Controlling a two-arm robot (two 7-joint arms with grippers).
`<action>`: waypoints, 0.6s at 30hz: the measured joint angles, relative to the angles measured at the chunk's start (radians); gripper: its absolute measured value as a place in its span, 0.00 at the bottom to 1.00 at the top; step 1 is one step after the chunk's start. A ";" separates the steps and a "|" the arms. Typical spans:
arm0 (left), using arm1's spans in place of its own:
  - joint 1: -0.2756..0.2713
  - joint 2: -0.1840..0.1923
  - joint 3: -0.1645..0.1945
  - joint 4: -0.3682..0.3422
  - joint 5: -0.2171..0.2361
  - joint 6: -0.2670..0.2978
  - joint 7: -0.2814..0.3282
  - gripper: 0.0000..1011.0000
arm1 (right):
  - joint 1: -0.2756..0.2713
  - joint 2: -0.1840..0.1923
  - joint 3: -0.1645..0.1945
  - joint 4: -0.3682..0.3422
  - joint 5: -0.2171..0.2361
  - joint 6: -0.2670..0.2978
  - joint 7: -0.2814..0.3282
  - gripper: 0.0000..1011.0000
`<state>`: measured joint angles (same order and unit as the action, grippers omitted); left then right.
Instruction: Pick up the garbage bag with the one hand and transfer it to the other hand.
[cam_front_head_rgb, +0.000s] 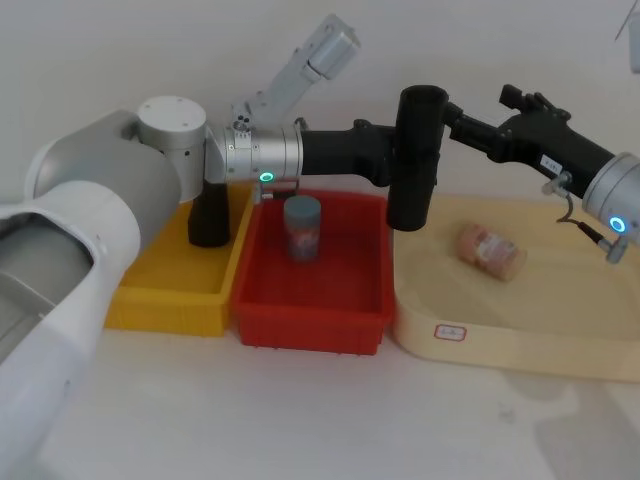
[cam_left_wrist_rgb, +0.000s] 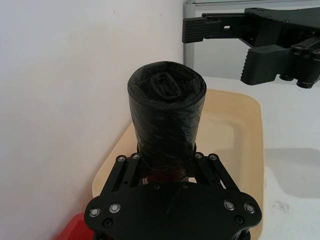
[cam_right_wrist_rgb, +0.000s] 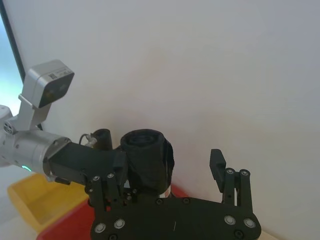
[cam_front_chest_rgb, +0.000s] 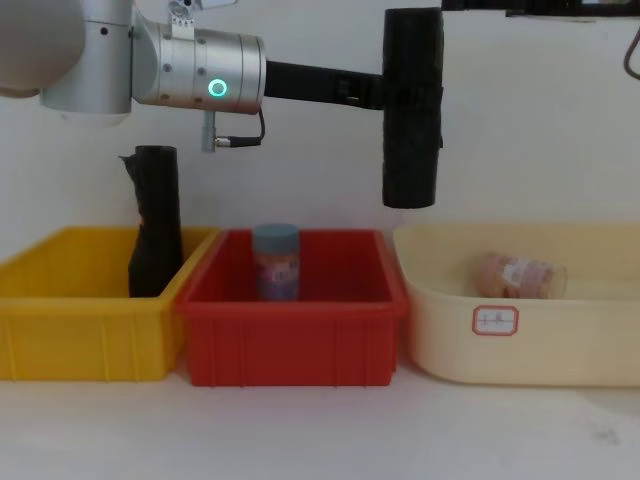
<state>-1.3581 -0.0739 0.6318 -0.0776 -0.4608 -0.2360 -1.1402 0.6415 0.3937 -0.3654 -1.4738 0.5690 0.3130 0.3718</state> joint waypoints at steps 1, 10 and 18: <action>-0.001 -0.001 0.000 0.002 0.000 -0.001 -0.001 0.39 | 0.001 -0.001 0.000 0.003 0.003 -0.003 0.004 0.99; -0.004 -0.003 0.001 0.008 -0.001 -0.003 -0.002 0.39 | 0.019 -0.010 -0.012 0.033 0.027 -0.026 0.045 0.99; -0.005 -0.003 0.002 0.011 -0.002 -0.004 -0.003 0.39 | 0.038 -0.016 -0.032 0.054 0.030 -0.037 0.068 0.99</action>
<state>-1.3629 -0.0774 0.6338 -0.0668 -0.4627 -0.2404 -1.1431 0.6799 0.3782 -0.3976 -1.4196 0.5992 0.2764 0.4402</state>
